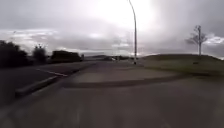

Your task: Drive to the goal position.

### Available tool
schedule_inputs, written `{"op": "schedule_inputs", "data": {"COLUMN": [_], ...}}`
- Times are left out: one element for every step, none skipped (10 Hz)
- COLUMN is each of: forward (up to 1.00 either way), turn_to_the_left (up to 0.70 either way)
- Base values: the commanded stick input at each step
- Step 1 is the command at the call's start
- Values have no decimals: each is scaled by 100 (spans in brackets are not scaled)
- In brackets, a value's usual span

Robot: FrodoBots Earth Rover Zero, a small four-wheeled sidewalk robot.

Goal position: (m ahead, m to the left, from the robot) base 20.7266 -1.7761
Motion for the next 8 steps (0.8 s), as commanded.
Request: {"op": "schedule_inputs", "data": {"forward": [100,100,100,100,100,100,100,100], "turn_to_the_left": [0,0,0,0,0,0,0,0]}}
